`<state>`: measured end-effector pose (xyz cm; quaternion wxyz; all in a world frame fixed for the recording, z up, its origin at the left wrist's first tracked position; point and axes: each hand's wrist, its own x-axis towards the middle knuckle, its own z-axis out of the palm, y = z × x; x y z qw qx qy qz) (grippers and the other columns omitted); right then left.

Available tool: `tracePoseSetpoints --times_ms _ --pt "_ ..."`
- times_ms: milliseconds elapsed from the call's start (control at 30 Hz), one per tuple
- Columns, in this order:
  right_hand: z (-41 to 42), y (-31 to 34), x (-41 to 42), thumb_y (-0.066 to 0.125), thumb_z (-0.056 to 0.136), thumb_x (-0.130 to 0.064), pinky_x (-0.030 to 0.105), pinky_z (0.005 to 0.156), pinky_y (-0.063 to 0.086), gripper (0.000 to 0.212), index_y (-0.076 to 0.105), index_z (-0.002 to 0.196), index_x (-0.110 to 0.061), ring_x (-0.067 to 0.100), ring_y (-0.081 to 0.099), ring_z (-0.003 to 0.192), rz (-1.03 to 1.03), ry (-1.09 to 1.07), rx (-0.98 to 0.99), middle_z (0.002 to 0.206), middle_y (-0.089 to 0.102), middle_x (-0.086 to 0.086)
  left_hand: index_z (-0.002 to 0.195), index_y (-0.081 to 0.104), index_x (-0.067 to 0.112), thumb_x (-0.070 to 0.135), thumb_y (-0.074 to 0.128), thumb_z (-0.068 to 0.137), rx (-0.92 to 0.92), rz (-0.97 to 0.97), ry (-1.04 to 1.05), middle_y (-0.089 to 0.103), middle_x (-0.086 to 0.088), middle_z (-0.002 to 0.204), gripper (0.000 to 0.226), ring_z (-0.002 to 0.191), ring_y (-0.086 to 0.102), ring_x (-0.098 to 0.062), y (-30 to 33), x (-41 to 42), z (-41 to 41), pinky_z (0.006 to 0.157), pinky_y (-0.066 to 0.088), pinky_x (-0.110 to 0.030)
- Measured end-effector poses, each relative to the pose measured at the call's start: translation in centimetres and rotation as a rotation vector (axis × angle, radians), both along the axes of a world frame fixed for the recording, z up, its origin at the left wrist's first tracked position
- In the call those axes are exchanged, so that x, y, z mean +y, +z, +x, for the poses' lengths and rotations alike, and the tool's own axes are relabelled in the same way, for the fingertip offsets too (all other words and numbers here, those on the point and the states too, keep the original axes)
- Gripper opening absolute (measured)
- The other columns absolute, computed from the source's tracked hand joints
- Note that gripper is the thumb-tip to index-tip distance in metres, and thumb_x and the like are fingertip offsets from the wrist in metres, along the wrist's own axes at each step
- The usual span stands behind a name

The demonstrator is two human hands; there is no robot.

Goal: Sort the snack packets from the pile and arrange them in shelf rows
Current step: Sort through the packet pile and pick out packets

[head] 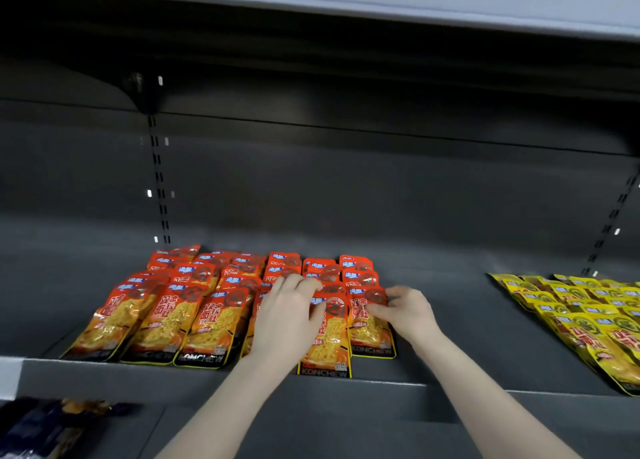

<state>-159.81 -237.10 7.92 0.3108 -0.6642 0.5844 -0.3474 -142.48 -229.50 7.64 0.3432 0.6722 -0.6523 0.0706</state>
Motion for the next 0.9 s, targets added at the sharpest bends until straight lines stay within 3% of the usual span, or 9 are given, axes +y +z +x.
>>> tracePoseSetpoints --times_ms 100,200,367,567,767,867,900 --pt "0.1 -0.1 0.3 0.076 0.077 -0.022 0.036 0.083 0.053 0.017 0.064 0.089 -0.021 0.019 0.065 0.084 -0.03 -0.004 0.014 0.083 0.065 -0.002 0.128 0.053 0.026 0.034 0.049 0.096 0.014 -0.005 -0.006 0.052 0.009 0.127 0.034 0.12 0.043 -0.011 0.3 0.2 0.1 0.098 0.034 -0.023" --pt "0.1 -0.2 0.3 0.071 0.082 -0.023 0.032 0.083 0.05 0.025 0.067 0.105 -0.013 0.018 0.062 0.089 -0.058 -0.023 0.018 0.095 0.067 0.003 0.129 0.052 0.026 0.035 0.048 0.096 -0.015 -0.006 -0.01 0.051 0.01 0.128 0.035 0.121 0.042 -0.01 0.8 0.4 0.2 0.099 0.034 -0.023" --pt "-0.9 -0.1 0.7 0.064 0.088 -0.024 0.026 0.078 0.041 0.04 0.057 0.125 -0.012 0.023 0.059 0.103 -0.1 -0.104 0.031 0.114 0.064 0.01 0.133 0.048 0.027 0.04 0.046 0.096 -0.069 0.06 -0.03 0.048 0.007 0.131 0.04 0.123 0.04 -0.012 1.3 0.7 0.6 0.1 0.036 -0.025" --pt "-4.0 -0.2 2.4 0.06 0.088 -0.02 0.026 0.082 0.043 0.022 0.065 0.108 -0.016 0.023 0.06 0.103 -0.187 -0.221 0.244 0.108 0.068 0.006 0.133 0.048 0.025 0.041 0.046 0.096 -0.115 0.083 -0.065 0.048 0.005 0.131 0.04 0.122 0.041 -0.015 1.4 1.2 -0.1 0.099 0.037 -0.028" --pt "-8.1 -0.1 3.8 0.052 0.091 -0.021 0.031 0.079 0.041 0.02 0.064 0.107 -0.017 0.029 0.057 0.102 -0.349 -0.305 0.667 0.104 0.062 0.007 0.131 0.049 0.025 0.042 0.047 0.095 -0.159 0.125 -0.062 0.049 0.003 0.13 0.039 0.122 0.041 -0.018 1.5 1.4 -2.2 0.099 0.037 -0.03" --pt "-10.6 0.4 4.4 0.073 0.073 -0.014 0.033 0.062 0.045 0.008 0.068 0.079 -0.013 0.032 0.063 0.075 -0.514 -0.337 0.804 0.075 0.063 0.009 0.129 0.049 0.025 0.043 0.046 0.094 -0.187 0.141 -0.05 0.048 0.003 0.128 0.039 0.122 0.041 -0.018 1.9 1.2 -3.9 0.099 0.037 -0.03" --pt "-11.6 0.4 4.5 0.082 0.058 -0.011 0.031 0.051 0.044 0.018 0.065 0.065 -0.013 0.031 0.061 0.059 -0.552 -0.334 0.837 0.061 0.059 0.007 0.129 0.049 0.026 0.043 0.046 0.094 -0.196 0.141 -0.048 0.048 0.003 0.128 0.039 0.122 0.041 -0.018 2.1 1.2 -4.7 0.099 0.037 -0.03"
